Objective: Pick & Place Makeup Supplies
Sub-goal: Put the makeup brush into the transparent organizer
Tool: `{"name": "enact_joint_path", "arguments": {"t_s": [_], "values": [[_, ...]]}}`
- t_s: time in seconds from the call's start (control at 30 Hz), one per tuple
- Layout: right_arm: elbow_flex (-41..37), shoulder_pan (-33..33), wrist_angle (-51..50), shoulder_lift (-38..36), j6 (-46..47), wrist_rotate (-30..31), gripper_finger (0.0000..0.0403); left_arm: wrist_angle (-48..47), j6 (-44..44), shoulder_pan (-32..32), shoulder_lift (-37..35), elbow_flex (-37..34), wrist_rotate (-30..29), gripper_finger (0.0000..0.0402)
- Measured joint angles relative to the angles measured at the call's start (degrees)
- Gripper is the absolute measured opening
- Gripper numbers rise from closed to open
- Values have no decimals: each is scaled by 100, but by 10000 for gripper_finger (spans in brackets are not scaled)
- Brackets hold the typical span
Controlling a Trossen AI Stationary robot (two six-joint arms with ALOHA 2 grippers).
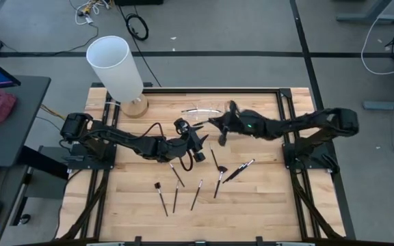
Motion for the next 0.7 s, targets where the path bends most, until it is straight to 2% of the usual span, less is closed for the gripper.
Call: {"name": "enact_joint_path", "arguments": {"t_s": [0.13, 0.23, 0.3, 0.53, 0.6, 0.7], "values": [[1443, -81, -2436, -18, -396, 1136, 14, -150, -17, 0, 0, 1, -2, 179], [2201, -285, -3438, 74, -305, 1223, 14, -310, -22, -2, 0, 1, 0, 178], [2462, -451, -3735, 134, -164, 1224, 14, -377, -29, -7, 0, 1, -2, 177], [2399, -1106, -4651, 162, 294, 1126, 14, -554, -63, -7, 0, 1, 0, 177], [2280, -1279, -4677, 162, 312, 803, 14, -547, -64, -7, -2, 1, 0, 177], [2080, -1497, -4405, 162, 316, -66, 14, -549, -68, -7, -2, 1, 0, 177]]}}
